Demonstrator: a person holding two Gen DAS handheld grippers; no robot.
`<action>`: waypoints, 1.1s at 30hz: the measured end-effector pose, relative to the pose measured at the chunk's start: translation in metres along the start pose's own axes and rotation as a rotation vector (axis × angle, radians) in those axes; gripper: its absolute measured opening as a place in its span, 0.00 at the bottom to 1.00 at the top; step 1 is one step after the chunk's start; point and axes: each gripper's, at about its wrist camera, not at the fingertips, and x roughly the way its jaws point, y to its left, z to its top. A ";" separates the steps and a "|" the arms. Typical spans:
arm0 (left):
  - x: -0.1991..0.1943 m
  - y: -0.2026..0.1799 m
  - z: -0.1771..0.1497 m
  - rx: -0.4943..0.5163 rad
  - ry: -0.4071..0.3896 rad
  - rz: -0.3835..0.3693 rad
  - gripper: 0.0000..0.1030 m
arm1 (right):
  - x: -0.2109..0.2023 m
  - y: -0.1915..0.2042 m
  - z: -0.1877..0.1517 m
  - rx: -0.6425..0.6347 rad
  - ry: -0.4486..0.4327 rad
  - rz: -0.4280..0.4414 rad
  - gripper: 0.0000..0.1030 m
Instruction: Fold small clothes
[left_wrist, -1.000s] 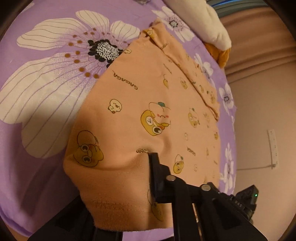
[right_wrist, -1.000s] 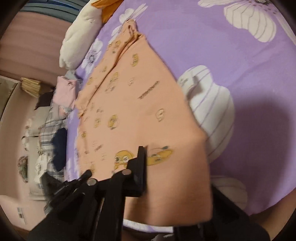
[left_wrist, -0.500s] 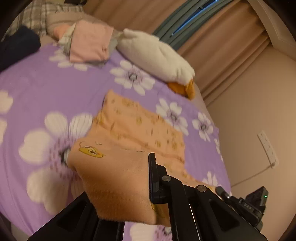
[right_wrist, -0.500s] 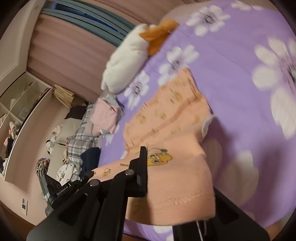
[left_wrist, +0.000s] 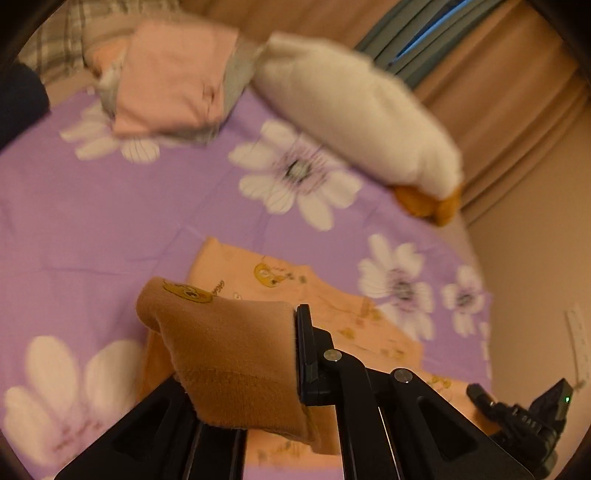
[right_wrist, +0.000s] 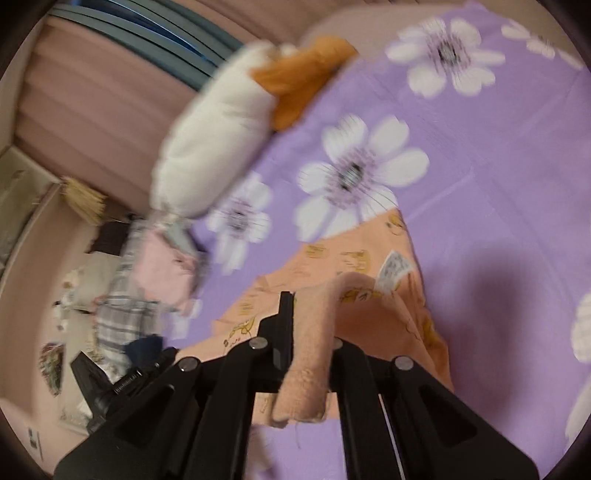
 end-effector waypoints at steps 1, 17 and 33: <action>0.021 0.003 0.000 -0.005 0.023 0.016 0.01 | 0.020 -0.010 0.002 0.011 0.021 -0.043 0.04; -0.009 0.026 0.034 0.176 0.031 0.294 0.56 | 0.003 -0.033 0.023 -0.127 -0.018 -0.258 0.38; 0.007 -0.014 -0.059 0.358 0.165 0.179 0.29 | 0.033 -0.018 -0.057 -0.201 0.200 -0.244 0.11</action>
